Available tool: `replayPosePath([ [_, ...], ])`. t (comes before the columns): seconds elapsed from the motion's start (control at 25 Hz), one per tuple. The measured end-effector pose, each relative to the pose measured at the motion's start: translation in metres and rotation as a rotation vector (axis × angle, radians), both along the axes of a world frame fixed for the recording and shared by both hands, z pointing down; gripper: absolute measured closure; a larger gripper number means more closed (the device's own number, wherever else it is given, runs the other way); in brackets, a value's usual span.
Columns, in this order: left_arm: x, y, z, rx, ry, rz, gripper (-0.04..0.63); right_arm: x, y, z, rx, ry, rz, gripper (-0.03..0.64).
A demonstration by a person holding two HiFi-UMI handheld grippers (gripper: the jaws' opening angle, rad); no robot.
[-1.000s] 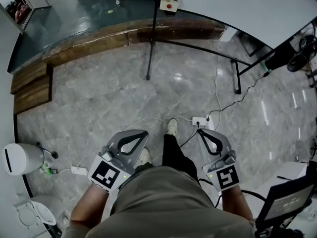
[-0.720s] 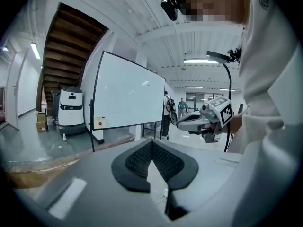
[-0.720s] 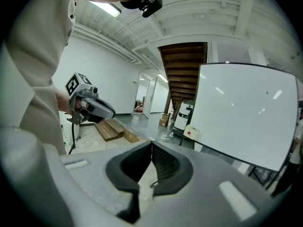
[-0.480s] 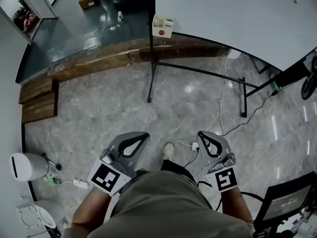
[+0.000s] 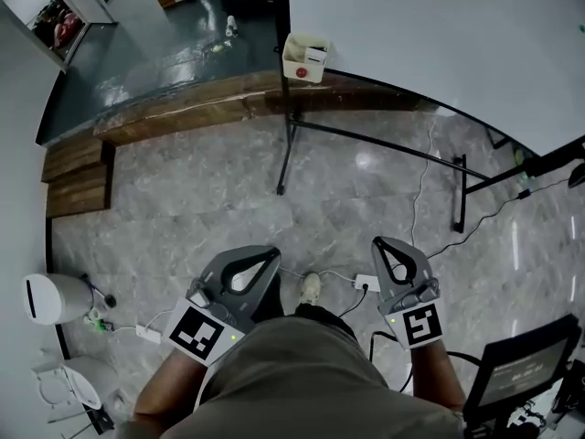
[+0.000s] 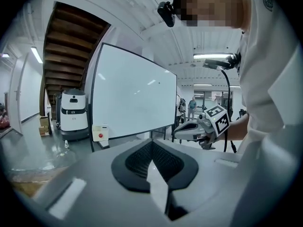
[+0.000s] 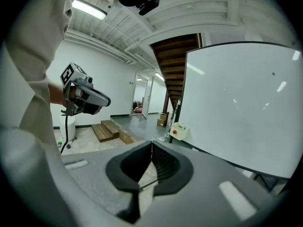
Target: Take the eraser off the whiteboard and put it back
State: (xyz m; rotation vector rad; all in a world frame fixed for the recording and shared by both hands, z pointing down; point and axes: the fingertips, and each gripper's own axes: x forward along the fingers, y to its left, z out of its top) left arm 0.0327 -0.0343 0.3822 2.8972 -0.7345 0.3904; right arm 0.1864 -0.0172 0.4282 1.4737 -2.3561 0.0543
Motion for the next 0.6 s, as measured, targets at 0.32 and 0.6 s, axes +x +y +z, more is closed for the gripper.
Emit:
replayPosePath([
  [0.32,-0.015,-0.063,0.000,0.017,0.058,0.041,0.589,-0.022,-0.060,-0.008,0.004,0.020,0.013,0.612],
  [0.6,-0.051,-0.108,-0.013,0.038,0.090,0.078,0.589,-0.051,-0.122,-0.013,0.027,0.062,0.029,0.612],
])
